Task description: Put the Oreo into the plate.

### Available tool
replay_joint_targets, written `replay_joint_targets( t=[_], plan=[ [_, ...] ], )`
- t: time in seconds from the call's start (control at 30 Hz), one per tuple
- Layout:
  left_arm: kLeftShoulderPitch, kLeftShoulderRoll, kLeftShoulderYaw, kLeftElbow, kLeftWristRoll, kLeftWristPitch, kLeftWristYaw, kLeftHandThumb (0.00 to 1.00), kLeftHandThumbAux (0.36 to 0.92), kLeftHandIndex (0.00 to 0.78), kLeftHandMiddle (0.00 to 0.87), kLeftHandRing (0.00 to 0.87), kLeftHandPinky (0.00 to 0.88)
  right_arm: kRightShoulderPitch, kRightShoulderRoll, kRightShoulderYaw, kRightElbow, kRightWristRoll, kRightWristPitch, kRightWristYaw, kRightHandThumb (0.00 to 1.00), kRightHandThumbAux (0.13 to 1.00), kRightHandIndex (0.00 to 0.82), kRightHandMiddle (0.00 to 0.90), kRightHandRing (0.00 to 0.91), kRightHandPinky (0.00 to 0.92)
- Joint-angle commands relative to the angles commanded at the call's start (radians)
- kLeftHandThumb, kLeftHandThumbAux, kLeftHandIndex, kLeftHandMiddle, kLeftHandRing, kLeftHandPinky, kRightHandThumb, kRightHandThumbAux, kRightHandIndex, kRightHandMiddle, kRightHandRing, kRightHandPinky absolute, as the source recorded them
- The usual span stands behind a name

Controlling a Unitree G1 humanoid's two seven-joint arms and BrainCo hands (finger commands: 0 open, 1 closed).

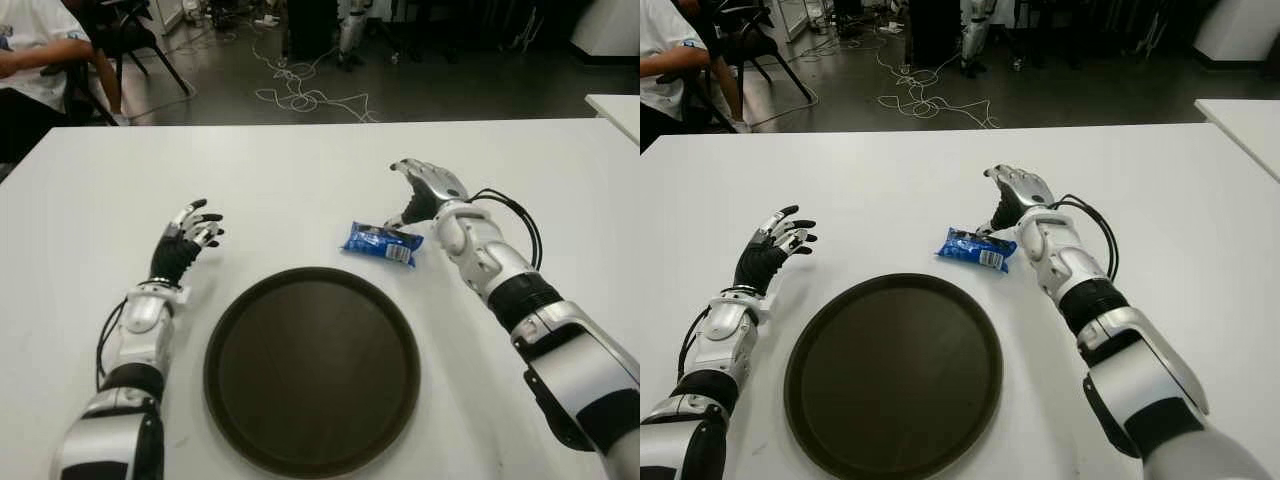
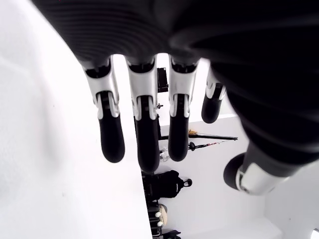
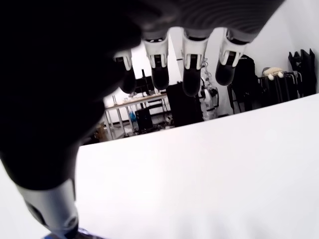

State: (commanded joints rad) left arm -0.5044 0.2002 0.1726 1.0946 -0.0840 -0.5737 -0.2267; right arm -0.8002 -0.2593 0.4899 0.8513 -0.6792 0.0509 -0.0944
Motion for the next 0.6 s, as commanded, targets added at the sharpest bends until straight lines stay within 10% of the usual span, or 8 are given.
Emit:
replay_joint_targets(
  t=[0.6],
  plan=[
    [-0.002,0.004,-0.006,0.000,0.014,-0.005,0.013,0.248,0.615,0.156,0.311,0.349,0.383,0.033,-0.081,0.082,-0.203,-0.050,0.032,0.324,0.000,0.722,0.106,0.126,0.114,0.077]
  ],
)
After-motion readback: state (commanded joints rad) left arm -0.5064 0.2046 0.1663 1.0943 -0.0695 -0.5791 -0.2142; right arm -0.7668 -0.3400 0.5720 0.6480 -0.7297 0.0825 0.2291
